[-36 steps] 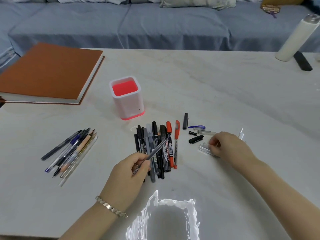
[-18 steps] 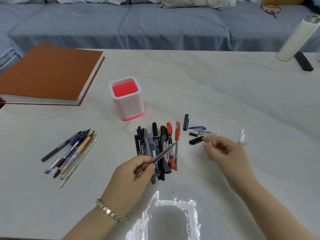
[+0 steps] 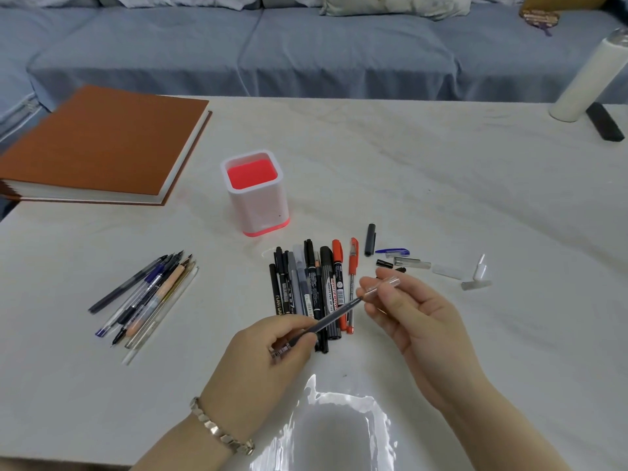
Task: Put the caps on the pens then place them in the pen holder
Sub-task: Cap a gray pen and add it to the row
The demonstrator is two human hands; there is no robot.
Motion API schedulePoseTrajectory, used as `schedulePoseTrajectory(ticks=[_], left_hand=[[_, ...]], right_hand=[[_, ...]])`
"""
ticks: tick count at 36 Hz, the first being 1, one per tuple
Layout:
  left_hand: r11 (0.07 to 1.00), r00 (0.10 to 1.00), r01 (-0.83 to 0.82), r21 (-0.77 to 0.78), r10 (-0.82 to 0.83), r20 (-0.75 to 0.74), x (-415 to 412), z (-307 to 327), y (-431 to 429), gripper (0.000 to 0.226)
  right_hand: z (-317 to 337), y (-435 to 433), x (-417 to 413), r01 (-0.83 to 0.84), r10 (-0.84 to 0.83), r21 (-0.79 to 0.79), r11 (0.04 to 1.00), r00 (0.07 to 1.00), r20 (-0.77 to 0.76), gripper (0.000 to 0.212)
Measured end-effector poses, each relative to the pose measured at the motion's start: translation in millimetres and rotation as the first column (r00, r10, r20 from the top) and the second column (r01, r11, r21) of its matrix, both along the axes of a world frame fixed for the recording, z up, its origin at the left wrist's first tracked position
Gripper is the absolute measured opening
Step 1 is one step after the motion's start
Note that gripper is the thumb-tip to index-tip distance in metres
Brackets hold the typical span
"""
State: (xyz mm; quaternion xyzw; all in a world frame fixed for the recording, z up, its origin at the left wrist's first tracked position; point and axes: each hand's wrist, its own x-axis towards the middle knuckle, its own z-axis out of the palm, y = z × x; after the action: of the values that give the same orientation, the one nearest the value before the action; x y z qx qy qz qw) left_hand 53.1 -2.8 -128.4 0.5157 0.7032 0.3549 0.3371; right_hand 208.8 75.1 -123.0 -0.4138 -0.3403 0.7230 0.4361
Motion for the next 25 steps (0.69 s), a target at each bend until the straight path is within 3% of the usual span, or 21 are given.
schedulePoseTrajectory(ticks=[6,17,22,25], left_hand=[[0.999,1.0,0.014,0.035,-0.013,-0.019,0.5,3.0,-1.9,0.018],[0.992,0.996,0.08,0.094,-0.076,-0.039,2.8,5.1,-3.2,0.021],[0.999,0.978,0.017,-0.044,-0.008,0.208,7.0,11.0,1.2,0.036],[0.987,0.868,-0.016,-0.159,0.093,0.488,7.9,11.1,3.5,0.036]], right_hand=[[-1.1,-2.8,-0.6,-0.029,0.028,0.016,0.999,0.998,0.059,0.022],[-5.2,-12.6,-6.0,-0.071,0.065,0.071,0.995,0.994,0.088,0.015],[-3.8,-12.8,-4.1,-0.09,0.08,0.1,0.991,0.992,0.096,0.003],[-1.7,-12.0,-3.5,-0.104,0.091,0.125,0.987,0.99,0.105,0.006]])
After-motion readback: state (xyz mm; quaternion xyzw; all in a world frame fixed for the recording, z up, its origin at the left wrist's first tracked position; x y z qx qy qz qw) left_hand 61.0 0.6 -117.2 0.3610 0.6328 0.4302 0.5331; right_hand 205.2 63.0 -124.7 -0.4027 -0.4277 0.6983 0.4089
